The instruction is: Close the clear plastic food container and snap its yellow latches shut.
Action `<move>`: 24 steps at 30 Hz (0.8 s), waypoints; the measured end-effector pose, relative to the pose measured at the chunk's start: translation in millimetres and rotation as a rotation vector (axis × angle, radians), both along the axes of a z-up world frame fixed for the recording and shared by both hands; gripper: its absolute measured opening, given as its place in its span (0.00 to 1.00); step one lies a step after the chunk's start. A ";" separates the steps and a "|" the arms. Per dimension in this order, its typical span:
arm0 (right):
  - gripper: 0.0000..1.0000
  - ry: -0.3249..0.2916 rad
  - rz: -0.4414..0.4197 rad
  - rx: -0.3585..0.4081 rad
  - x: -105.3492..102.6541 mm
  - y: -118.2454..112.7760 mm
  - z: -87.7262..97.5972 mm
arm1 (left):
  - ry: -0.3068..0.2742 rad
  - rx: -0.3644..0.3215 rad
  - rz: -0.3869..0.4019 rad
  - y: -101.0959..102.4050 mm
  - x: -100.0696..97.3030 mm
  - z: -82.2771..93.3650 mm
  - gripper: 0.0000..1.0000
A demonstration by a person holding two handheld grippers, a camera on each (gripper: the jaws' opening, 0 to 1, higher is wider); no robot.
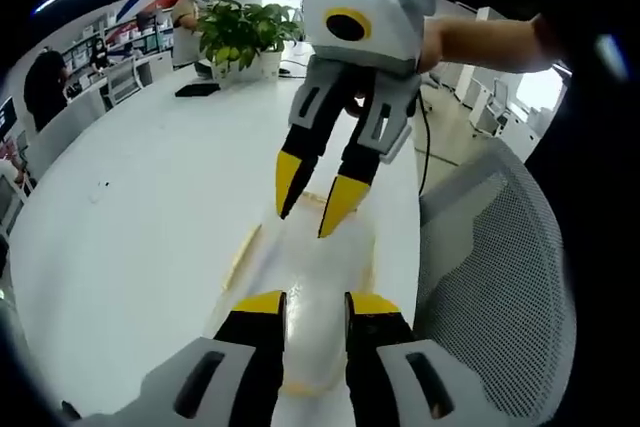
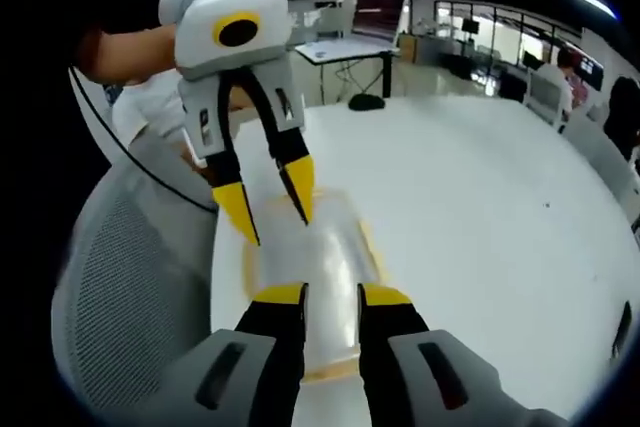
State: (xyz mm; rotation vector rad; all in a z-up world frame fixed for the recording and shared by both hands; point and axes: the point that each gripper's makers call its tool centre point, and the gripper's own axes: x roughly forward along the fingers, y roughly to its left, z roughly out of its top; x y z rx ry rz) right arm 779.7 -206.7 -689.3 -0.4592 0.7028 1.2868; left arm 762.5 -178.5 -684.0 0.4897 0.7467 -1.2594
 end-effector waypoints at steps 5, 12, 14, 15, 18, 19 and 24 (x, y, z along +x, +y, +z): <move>0.12 -0.016 0.022 -0.017 5.8 5.5 -3.1 | -0.018 -0.005 -0.054 -8.8 -5.1 -1.9 0.14; 0.14 -0.039 0.040 -0.008 15.6 18.8 -2.3 | -0.030 -0.008 -0.097 -17.0 -9.8 -3.0 0.14; 0.17 -0.039 0.042 -0.008 17.8 21.0 -3.8 | -0.035 -0.016 -0.121 -20.2 -13.5 -2.9 0.14; 0.19 -0.039 0.044 -0.008 18.5 21.7 -4.3 | -0.041 -0.015 -0.128 -20.9 -14.2 -3.5 0.14; 0.20 -0.036 0.056 -0.012 19.8 23.6 -6.2 | -0.060 -0.020 -0.145 -23.9 -16.0 -3.9 0.14; 0.21 -0.034 0.058 -0.014 20.4 23.8 -6.9 | -0.061 -0.023 -0.145 -24.8 -15.7 -4.1 0.15; 0.25 -0.022 0.076 -0.030 20.8 23.0 -10.7 | -0.063 -0.019 -0.163 -26.2 -20.4 -6.9 0.16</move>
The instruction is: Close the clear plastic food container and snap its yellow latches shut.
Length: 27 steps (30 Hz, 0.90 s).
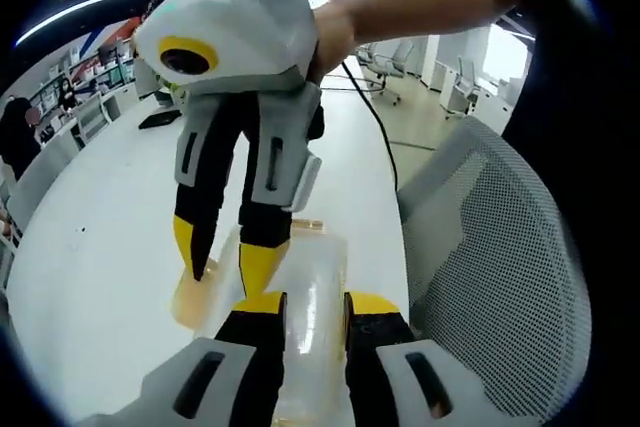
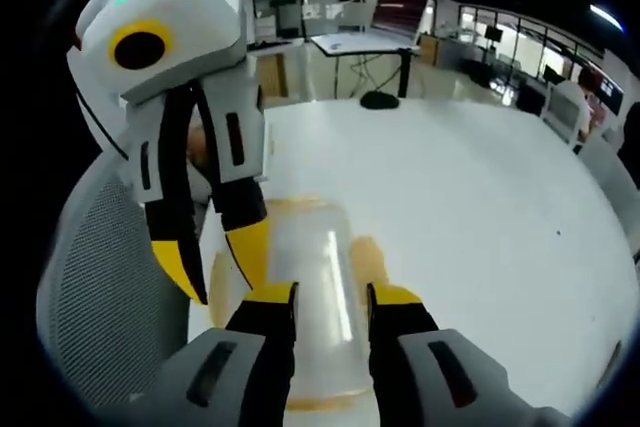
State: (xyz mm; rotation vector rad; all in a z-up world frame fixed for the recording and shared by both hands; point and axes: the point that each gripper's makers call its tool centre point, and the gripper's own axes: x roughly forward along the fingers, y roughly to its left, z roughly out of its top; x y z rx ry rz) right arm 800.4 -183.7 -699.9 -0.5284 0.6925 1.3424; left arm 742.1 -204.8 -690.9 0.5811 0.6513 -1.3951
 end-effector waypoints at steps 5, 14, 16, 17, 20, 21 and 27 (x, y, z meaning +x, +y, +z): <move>0.25 -0.003 0.001 -0.002 3.7 -0.9 1.2 | 0.007 -0.044 0.017 -2.0 5.1 9.1 0.16; 0.26 0.000 0.000 -0.015 6.8 -2.7 -1.5 | -0.013 -0.025 0.018 -0.3 16.8 8.4 0.15; 0.26 0.004 0.002 -0.016 6.7 -3.2 -2.2 | -0.011 -0.016 0.011 0.1 15.5 5.4 0.16; 0.26 0.005 0.004 -0.018 6.8 -3.5 -2.7 | -0.011 -0.012 0.007 -0.2 15.0 4.5 0.16; 0.27 0.013 0.009 -0.027 7.6 -4.8 -5.3 | -0.007 -0.008 0.007 0.0 16.5 -1.2 0.16; 0.27 0.013 0.009 -0.027 7.8 -4.9 -5.6 | 0.000 -0.008 0.008 0.1 16.3 -2.6 0.16; 0.29 0.029 0.016 -0.027 7.6 -4.9 -6.8 | -0.002 -0.003 -0.037 0.9 -0.4 -4.3 0.20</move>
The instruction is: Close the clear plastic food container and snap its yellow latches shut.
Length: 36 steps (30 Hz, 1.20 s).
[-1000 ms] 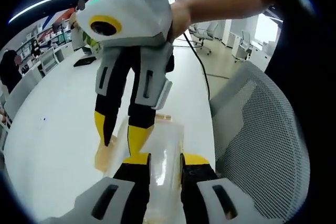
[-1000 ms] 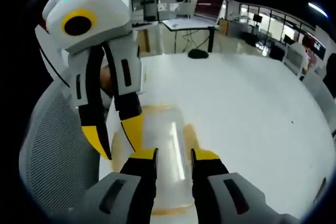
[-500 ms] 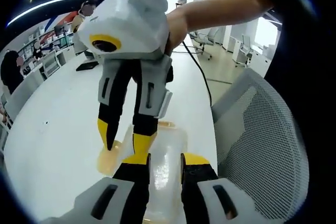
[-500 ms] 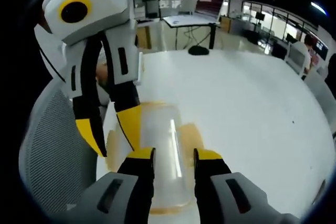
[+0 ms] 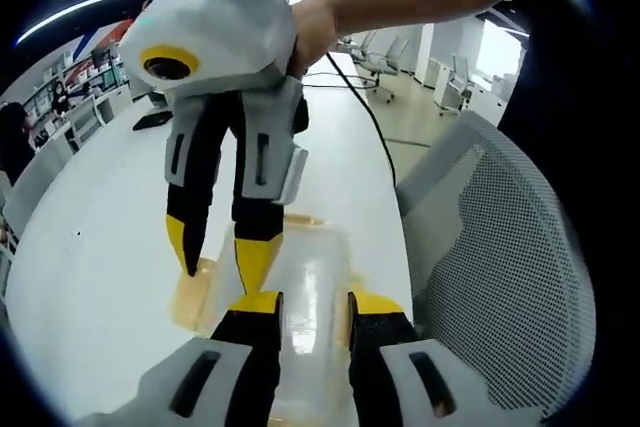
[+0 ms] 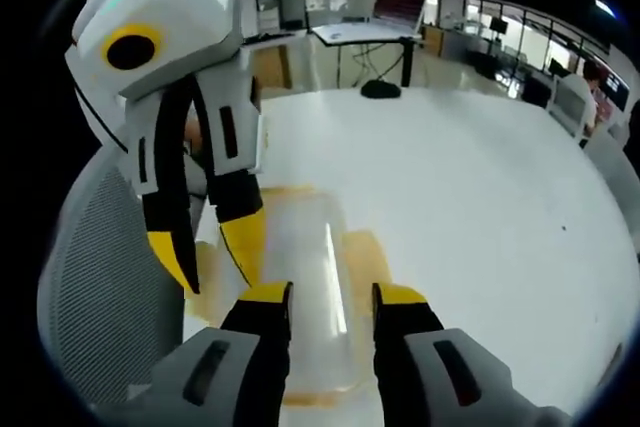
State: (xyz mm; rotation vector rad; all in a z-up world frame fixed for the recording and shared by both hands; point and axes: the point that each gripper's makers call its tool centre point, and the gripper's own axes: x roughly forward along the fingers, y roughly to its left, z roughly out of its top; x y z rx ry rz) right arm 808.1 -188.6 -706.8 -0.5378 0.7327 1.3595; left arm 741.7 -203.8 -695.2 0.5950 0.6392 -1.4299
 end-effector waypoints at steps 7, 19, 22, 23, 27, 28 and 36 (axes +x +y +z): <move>0.33 0.032 0.019 -0.011 0.3 1.9 -5.0 | -0.074 0.045 -0.046 6.2 -12.2 -7.2 0.23; 0.37 0.148 0.021 -0.014 3.9 5.8 -12.7 | -0.177 0.089 -0.081 8.7 -15.4 -19.8 0.27; 0.37 0.180 0.026 -0.016 2.8 6.2 -13.6 | -0.188 0.080 -0.073 7.7 -14.0 -18.9 0.26; 0.37 0.193 0.028 -0.018 1.9 6.9 -14.1 | -0.194 0.078 -0.072 7.5 -13.8 -19.2 0.26; 0.36 0.237 0.039 -0.022 -2.4 10.2 -15.2 | -0.245 0.080 -0.093 7.1 -10.7 -20.1 0.24; 0.35 0.245 0.044 -0.024 -3.7 11.0 -15.5 | -0.249 0.079 -0.092 6.9 -9.8 -19.4 0.23; 0.37 0.264 0.067 -0.048 -4.4 14.5 -17.1 | -0.276 0.071 -0.101 7.3 -7.7 -19.2 0.23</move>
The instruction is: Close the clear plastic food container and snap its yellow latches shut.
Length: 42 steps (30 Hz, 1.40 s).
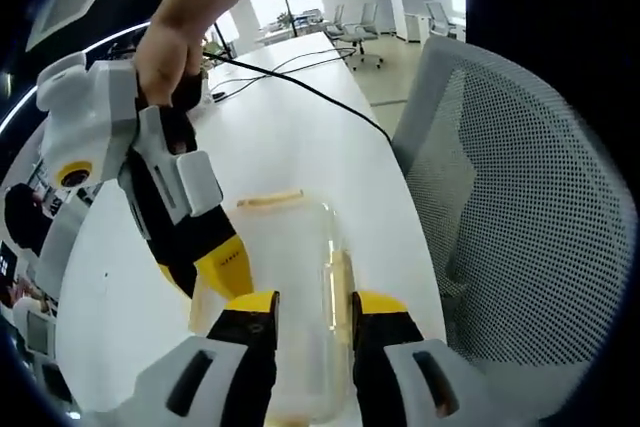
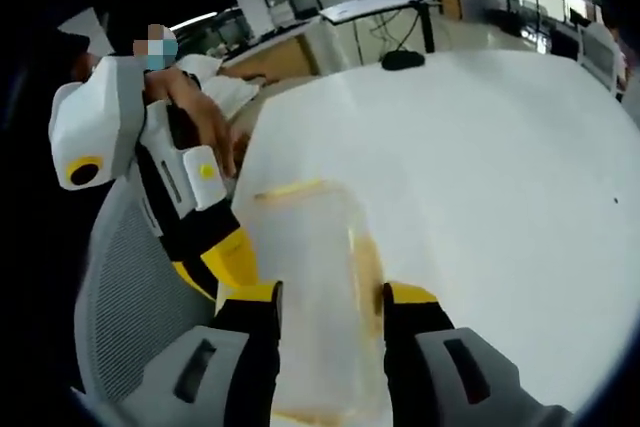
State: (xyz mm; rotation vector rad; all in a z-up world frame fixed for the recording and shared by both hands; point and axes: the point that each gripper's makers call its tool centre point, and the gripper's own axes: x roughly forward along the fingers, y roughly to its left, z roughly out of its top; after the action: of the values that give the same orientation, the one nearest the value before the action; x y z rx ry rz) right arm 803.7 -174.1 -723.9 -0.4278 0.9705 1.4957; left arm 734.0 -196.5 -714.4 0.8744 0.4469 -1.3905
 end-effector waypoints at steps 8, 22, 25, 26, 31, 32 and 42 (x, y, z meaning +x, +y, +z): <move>0.37 0.029 0.023 -0.032 -0.9 0.6 -1.6 | -0.006 -0.001 -0.009 -0.4 1.4 0.1 0.23; 0.31 0.047 0.118 -0.114 -10.2 5.7 -3.3 | -0.007 -0.026 0.062 -1.1 -1.1 2.6 0.18; 0.30 0.063 0.114 -0.111 -9.1 2.9 -4.5 | -0.013 -0.021 0.065 -1.7 -2.0 2.5 0.18; 0.30 0.061 0.114 -0.115 -9.0 3.2 -4.8 | -0.011 -0.022 0.065 -1.3 -1.2 1.8 0.18; 0.31 0.058 0.111 -0.121 -9.1 4.0 -4.1 | -0.016 -0.030 0.056 -2.5 -2.5 1.3 0.18; 0.32 0.061 0.103 -0.114 -8.9 4.6 -3.9 | -0.025 -0.026 0.051 -2.4 -2.3 1.1 0.19; 0.34 0.008 0.068 -0.053 -7.7 5.5 0.1 | -0.049 -0.032 0.056 -2.4 -0.3 0.5 0.20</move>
State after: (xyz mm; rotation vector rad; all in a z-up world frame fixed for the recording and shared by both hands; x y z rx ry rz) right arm 796.0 -168.6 -723.8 -0.4982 1.0126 1.5366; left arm 733.8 -199.0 -713.9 0.8622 0.4074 -1.3185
